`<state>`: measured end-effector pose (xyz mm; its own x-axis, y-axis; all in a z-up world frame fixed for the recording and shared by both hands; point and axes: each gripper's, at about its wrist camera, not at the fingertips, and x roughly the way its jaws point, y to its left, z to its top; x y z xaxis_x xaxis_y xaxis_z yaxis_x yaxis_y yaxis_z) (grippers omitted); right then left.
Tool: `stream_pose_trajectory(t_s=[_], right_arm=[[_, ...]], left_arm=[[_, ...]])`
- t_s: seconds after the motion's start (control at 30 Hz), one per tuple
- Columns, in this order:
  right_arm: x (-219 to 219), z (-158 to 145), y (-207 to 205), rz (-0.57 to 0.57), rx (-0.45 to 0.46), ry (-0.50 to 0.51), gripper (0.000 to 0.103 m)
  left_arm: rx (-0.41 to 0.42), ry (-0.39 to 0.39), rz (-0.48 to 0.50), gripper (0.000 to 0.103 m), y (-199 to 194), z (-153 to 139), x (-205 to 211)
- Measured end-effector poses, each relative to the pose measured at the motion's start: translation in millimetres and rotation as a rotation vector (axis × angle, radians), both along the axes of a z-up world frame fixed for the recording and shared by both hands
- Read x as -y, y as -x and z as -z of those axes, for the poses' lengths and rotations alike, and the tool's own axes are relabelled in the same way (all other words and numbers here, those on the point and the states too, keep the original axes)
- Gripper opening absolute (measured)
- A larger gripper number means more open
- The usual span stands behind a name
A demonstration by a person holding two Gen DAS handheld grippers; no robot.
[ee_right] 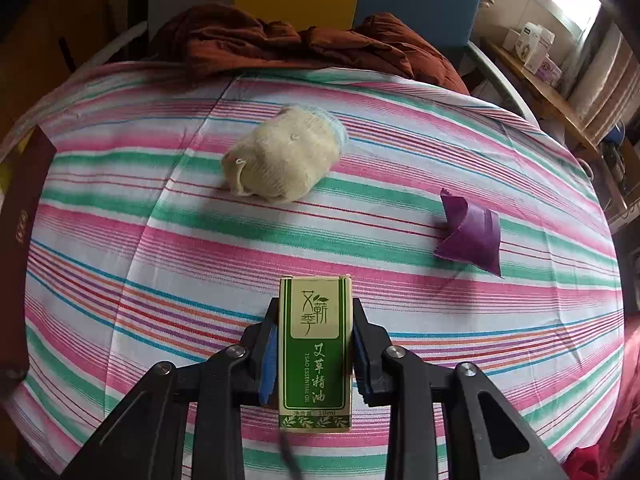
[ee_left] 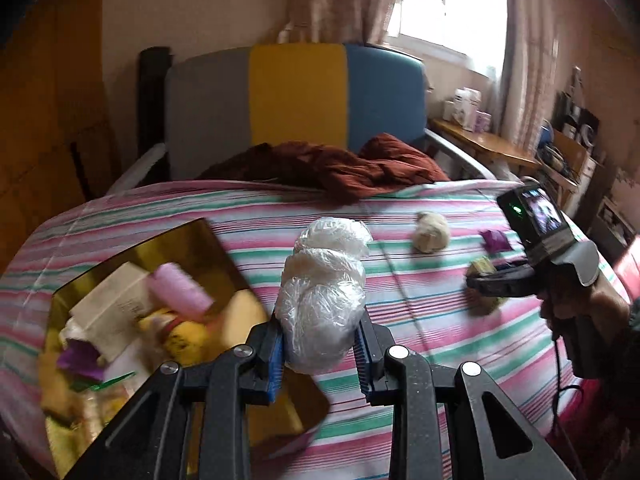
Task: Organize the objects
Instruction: 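Carry the cotton ball with the left tool while the right tool carries the green box to the tray, then lower the cotton ball into the tray with the left tool while the right tool places the green box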
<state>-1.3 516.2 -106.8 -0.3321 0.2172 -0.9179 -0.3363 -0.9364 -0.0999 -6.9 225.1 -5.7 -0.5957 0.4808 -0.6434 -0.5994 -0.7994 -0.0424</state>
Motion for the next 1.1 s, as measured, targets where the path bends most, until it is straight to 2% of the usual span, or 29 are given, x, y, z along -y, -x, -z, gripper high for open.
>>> stream_pose_trajectory(t_s=[0.2,0.53,0.77,1.0,1.1], right_arm=[[11.8,-7.4,0.8,-0.011,-0.009,-0.011,0.030],[71.6,-55.6,0.8,-0.105,-0.147,0.028,0.030],[137.8,-87.8,7.7,-0.242,-0.250,0.152,0.030],[222.9,-99.2,25.4,-0.404,-0.316,0.289,0.031],[251.2,-95.2,32.0,-0.447,-0.312,0.320,0.047]], left_arm=[[0.010,-0.002,-0.087,0.030,12.7,2.2,38.7],[0.058,-0.007,-0.209,0.030,30.4,17.5,91.0],[0.102,-0.035,-0.279,0.030,41.2,23.6,124.1],[0.129,-0.073,-0.294,0.034,46.9,21.7,141.7],[0.144,-0.101,-0.297,0.044,48.4,19.9,148.5]])
